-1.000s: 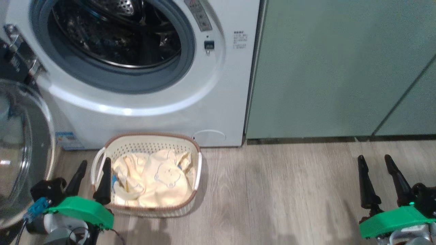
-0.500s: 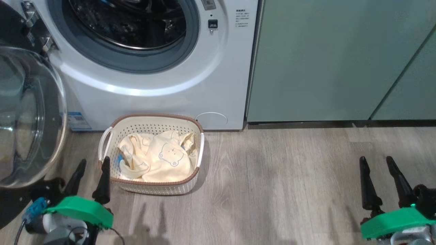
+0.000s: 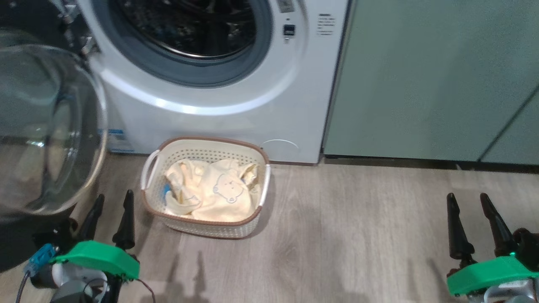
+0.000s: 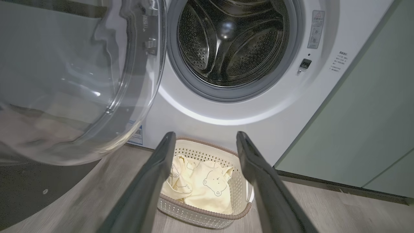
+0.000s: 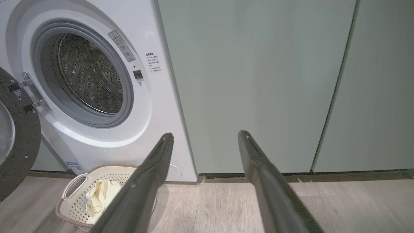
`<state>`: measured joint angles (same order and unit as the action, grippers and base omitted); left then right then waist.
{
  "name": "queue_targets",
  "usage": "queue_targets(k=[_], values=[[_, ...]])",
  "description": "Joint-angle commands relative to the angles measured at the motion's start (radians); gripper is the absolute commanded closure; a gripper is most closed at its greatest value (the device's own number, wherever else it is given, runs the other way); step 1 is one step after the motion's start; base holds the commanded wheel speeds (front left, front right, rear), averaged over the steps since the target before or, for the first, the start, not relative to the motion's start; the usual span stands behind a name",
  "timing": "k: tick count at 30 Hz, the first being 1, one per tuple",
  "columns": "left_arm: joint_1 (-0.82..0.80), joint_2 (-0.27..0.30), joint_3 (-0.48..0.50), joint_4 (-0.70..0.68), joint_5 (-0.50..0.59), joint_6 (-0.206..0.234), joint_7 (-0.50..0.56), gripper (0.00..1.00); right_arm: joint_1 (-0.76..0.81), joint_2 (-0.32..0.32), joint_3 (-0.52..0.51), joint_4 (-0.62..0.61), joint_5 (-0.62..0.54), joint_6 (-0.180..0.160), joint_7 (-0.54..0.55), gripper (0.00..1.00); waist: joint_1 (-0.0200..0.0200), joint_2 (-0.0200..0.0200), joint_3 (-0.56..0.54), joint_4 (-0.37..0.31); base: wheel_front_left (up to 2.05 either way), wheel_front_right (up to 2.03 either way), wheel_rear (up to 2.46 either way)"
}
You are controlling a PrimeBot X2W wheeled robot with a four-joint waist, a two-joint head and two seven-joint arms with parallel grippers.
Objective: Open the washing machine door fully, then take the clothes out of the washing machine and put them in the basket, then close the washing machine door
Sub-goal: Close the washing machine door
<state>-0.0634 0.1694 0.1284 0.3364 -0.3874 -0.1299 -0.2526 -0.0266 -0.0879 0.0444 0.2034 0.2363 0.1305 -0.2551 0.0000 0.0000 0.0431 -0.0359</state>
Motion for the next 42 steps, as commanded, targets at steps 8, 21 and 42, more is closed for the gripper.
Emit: queue_targets(k=[8, 21, 42], values=[[-0.053, 0.002, 0.066, -0.018, -0.002, -0.001, -0.009, 0.0, -0.027, -0.012, 0.019, -0.038, -0.002, 0.0, -0.007, 0.0, 0.0, 0.0, 0.002, 0.111, 0.0, 0.0, 0.0], [-0.066, -0.018, 0.099, 0.003, -0.008, -0.001, -0.009, 0.0, -0.035, -0.014, 0.018, -0.04, -0.003, 0.0, -0.007, 0.0, 0.0, 0.0, 0.017, 0.294, 0.0, 0.0, 0.0], [-0.065, -0.042, 0.112, 0.001, -0.016, -0.001, -0.009, 0.0, -0.048, -0.029, 0.025, -0.039, -0.004, 0.0, -0.007, 0.0, 0.0, 0.0, 0.031, 0.496, 0.0, 0.0, 0.0]])
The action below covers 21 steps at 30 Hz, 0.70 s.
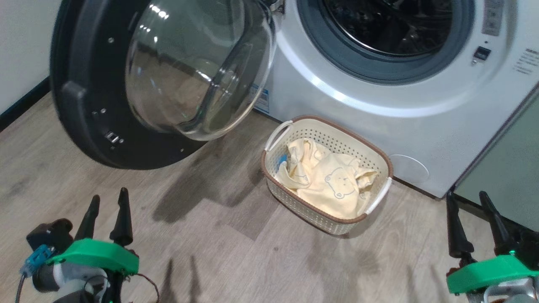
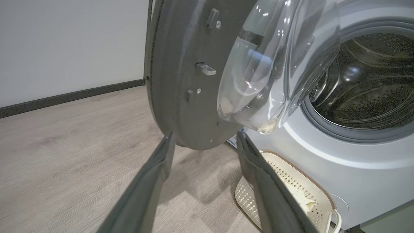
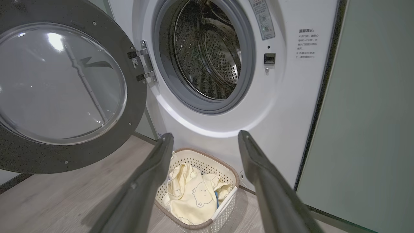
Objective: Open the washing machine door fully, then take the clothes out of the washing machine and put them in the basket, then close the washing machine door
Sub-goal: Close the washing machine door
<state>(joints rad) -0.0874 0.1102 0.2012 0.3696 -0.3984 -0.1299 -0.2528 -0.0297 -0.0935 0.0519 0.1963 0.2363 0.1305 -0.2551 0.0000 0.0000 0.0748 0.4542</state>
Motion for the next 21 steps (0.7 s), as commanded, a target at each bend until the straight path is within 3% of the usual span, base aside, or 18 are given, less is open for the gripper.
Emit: queue_targets(k=[1, 9, 10, 11, 17, 21], values=[[-0.04, 0.018, 0.04, -0.032, -0.007, -0.001, -0.009, 0.0, -0.046, -0.024, 0.018, -0.032, -0.004, 0.0, -0.007, 0.0, 0.0, 0.0, 0.0, 0.011, 0.0, 0.0, 0.0], [-0.029, 0.003, 0.068, -0.043, -0.02, -0.001, -0.009, 0.0, -0.04, -0.022, 0.02, -0.03, -0.005, 0.0, -0.007, 0.0, 0.0, 0.0, -0.009, 0.034, 0.0, 0.0, 0.0], [-0.025, 0.002, 0.068, -0.044, -0.025, -0.001, -0.009, 0.45, -0.039, -0.021, 0.021, -0.029, -0.004, 0.0, -0.007, 0.0, 0.0, 0.0, -0.011, 0.034, 0.0, 0.0, 0.0], [-0.021, 0.001, 0.072, -0.046, -0.034, -0.001, -0.009, 1.0, -0.039, -0.021, 0.023, -0.029, -0.003, 0.0, -0.007, 0.0, 0.0, 0.0, -0.013, 0.034, 0.0, 0.0, 0.0], [-0.019, 0.021, 0.12, -0.039, -0.156, -0.001, -0.009, 1.0, -0.037, -0.019, 0.033, -0.025, 0.0, 0.0, -0.007, 0.0, 0.0, 0.0, -0.02, 0.016, 0.0, 0.0, 0.0], [-0.055, 0.063, 0.132, -0.017, -0.309, -0.001, -0.009, 1.0, -0.035, -0.02, 0.035, -0.025, -0.001, 0.0, -0.007, 0.0, 0.0, 0.0, -0.022, -0.001, 0.0, 0.0, 0.0]])
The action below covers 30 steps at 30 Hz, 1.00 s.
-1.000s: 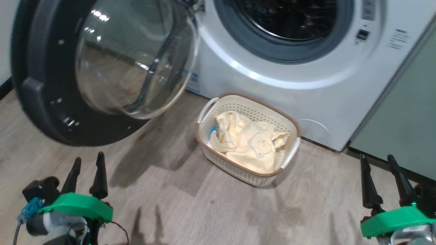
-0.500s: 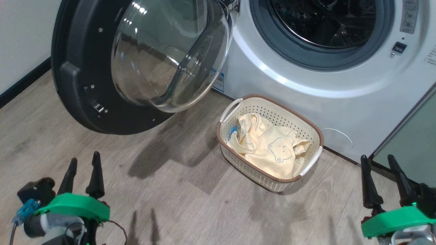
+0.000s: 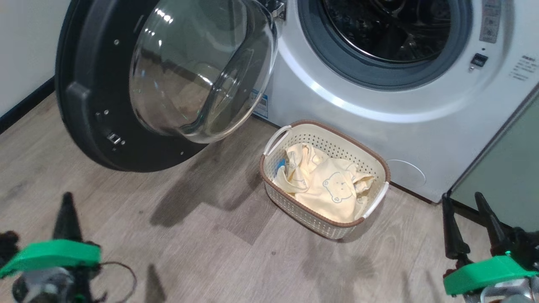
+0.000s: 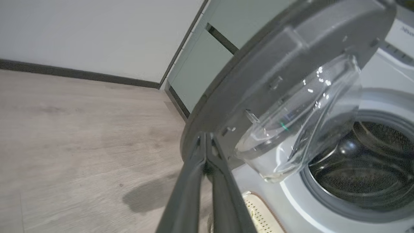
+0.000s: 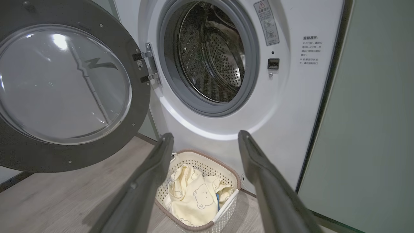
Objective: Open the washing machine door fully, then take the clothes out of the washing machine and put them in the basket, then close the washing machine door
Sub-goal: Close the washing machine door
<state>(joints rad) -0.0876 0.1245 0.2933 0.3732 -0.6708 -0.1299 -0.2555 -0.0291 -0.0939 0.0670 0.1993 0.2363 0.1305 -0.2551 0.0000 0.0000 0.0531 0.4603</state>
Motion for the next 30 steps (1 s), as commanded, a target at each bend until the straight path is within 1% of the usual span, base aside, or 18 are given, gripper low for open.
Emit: queue_targets(k=[1, 4, 5, 8, 12, 15, 17, 19, 20, 24, 27, 30], values=[[-0.069, 0.066, 0.044, -0.009, -0.085, -0.001, -0.004, 1.0, -0.034, -0.02, 0.022, -0.029, -0.001, 0.0, -0.007, 0.0, 0.0, 0.0, -0.001, -0.012, 0.0, 0.0, 0.0], [-0.124, 0.128, 0.071, 0.029, -0.259, -0.001, 0.04, 1.0, -0.034, -0.021, 0.028, -0.028, -0.003, 0.0, -0.007, 0.0, 0.0, 0.0, -0.002, -0.028, 0.0, 0.0, 0.0], [-0.124, 0.128, 0.071, 0.029, -0.259, -0.001, 0.04, 1.0, -0.034, -0.021, 0.028, -0.028, -0.003, 0.0, -0.007, 0.0, 0.0, 0.0, -0.002, -0.028, 0.0, 0.0, 0.0], [-0.177, 0.194, 0.121, 0.077, -0.428, -0.001, 0.108, 1.0, -0.033, -0.021, 0.032, -0.026, -0.003, 0.0, -0.007, 0.0, 0.0, 0.0, -0.004, -0.046, 0.0, 0.0, 0.0], [-0.263, 0.278, 0.2, 0.172, -0.61, -0.001, 0.214, 1.0, -0.029, -0.024, 0.033, -0.025, -0.003, 0.0, -0.007, 0.0, 0.0, 0.0, -0.005, -0.066, 0.0, 0.0, 0.0], [-0.338, 0.342, 0.256, 0.263, -0.707, -0.001, 0.284, 1.0, -0.029, -0.026, 0.036, -0.024, -0.003, 0.0, -0.007, 0.0, 0.0, 0.0, -0.004, -0.081, 0.0, 0.0, 0.0], [-0.39, 0.384, 0.274, 0.325, -0.744, 0.003, 0.328, 1.0, -0.029, -0.029, 0.038, -0.024, -0.003, 0.0, -0.007, 0.0, 0.0, 0.0, -0.001, -0.088, 0.0, 0.0, 0.0], [-0.439, 0.421, 0.277, 0.38, -0.768, 0.016, 0.375, 1.0, -0.031, -0.033, 0.04, -0.025, -0.003, 0.0, -0.007, 0.0, 0.0, 0.0, 0.003, -0.095, 0.0, 0.0, 0.0], [-0.489, 0.45, 0.274, 0.425, -0.791, 0.031, 0.428, 1.0, -0.033, -0.037, 0.04, -0.026, -0.003, 0.0, -0.007, 0.0, 0.0, 0.0, 0.009, -0.101, 0.0, 0.0, 0.0], [-0.581, 0.494, 0.263, 0.499, -0.825, 0.062, 0.524, 1.0, -0.038, -0.047, 0.04, -0.029, -0.005, 0.0, -0.007, 0.0, 0.0, 0.0, 0.025, -0.109, 0.0, 0.0, 0.0], [-0.637, 0.526, 0.252, 0.543, -0.833, 0.084, 0.569, 1.0, -0.043, -0.054, 0.041, -0.03, -0.005, 0.0, -0.007, 0.0, 0.0, 0.0, 0.037, -0.115, 0.0, 0.0, 0.0], [-0.687, 0.549, 0.238, 0.578, -0.833, 0.096, 0.601, 1.0, -0.049, -0.06, 0.043, -0.03, -0.006, 0.0, -0.007, 0.0, 0.0, 0.0, 0.048, -0.122, 0.0, 0.0, 0.0]])
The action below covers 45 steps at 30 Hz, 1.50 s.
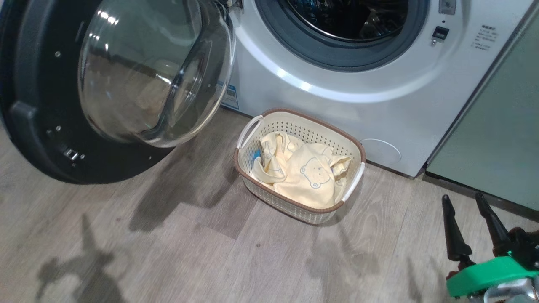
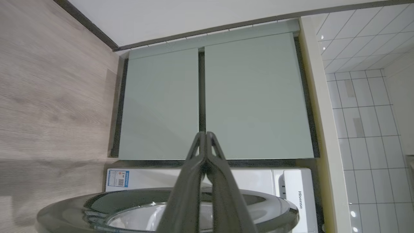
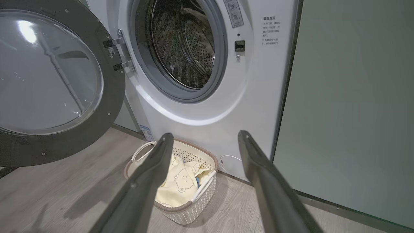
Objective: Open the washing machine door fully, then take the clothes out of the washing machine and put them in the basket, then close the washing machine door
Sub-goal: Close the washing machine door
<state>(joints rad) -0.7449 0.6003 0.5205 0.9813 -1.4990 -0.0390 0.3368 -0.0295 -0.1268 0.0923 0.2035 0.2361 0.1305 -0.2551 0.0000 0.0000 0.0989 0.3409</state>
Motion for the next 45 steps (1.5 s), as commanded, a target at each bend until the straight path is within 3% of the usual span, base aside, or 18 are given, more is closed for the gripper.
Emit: queue_targets(k=[1, 12, 22, 36, 45], values=[[-0.045, 0.079, 0.005, -0.02, -0.003, 0.007, 0.019, 1.0, -0.05, -0.029, 0.019, -0.034, -0.005, 0.0, -0.007, 0.0, 0.0, 0.0, 0.006, -0.005, 0.0, 0.0, 0.0], [-0.143, 0.085, -0.113, 0.031, 0.059, 0.011, 0.138, 1.0, -0.069, -0.055, 0.019, -0.037, -0.005, 0.0, -0.007, 0.0, 0.0, 0.0, 0.043, -0.02, 0.0, 0.0, 0.0], [-0.183, 0.072, -0.166, 0.06, 0.09, -0.006, 0.178, 1.0, -0.072, -0.056, 0.013, -0.04, -0.009, 0.0, -0.007, 0.0, 0.0, 0.0, 0.056, -0.021, 0.0, 0.0, 0.0], [-0.21, -0.002, -0.241, 0.064, 0.114, -0.042, 0.276, 1.0, -0.069, -0.053, 0.002, -0.035, -0.01, 0.0, -0.007, 0.0, 0.0, 0.0, 0.056, -0.01, 0.0, 0.0, 0.0], [-0.217, -0.078, -0.286, 0.052, 0.11, -0.065, 0.368, 1.0, -0.06, -0.031, 0.004, -0.026, -0.009, 0.0, -0.007, 0.0, 0.0, 0.0, 0.018, 0.006, 0.0, 0.0, 0.0]])
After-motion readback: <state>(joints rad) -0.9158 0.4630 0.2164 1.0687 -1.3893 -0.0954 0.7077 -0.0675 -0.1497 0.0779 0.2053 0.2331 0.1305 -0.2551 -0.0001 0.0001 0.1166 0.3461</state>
